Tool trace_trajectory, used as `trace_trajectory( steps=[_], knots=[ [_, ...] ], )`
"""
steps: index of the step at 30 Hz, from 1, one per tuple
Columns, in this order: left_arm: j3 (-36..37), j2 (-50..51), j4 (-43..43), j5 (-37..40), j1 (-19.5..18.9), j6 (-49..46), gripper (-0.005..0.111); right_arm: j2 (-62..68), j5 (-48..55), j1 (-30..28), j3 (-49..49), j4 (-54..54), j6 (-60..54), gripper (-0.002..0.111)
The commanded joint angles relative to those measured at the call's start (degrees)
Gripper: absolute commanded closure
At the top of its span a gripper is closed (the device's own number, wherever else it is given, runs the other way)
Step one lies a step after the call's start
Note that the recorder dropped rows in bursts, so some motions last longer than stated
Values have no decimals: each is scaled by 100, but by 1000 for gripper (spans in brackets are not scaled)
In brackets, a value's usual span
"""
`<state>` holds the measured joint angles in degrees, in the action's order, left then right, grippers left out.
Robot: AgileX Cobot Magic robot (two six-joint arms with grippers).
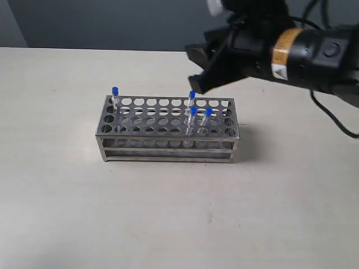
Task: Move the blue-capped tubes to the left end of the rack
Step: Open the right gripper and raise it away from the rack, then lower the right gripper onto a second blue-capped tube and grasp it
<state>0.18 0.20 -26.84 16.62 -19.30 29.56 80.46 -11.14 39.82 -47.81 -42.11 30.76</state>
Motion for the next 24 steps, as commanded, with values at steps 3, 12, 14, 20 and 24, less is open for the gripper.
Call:
trace_trajectory(
  steps=[3, 12, 14, 20, 24],
  knots=[
    [-18, -20, 21, 4, -11, 3, 106, -513, -1340, -438, 1555, 1356, -811, 68],
    [-18, -20, 21, 4, -11, 3, 106, 617, -1984, -438, 1727, 2103, -1580, 68],
    [-18, -20, 21, 4, -11, 3, 106, 797, -2542, -438, 1727, 2179, -1747, 68],
    [-18, -20, 21, 4, -11, 3, 106, 1362, -3053, -438, 1672, 2933, -2367, 68],
    [-18, -20, 21, 4, -11, 3, 106, 1619, -3341, -438, 1672, 2814, -2310, 68]
  ],
)
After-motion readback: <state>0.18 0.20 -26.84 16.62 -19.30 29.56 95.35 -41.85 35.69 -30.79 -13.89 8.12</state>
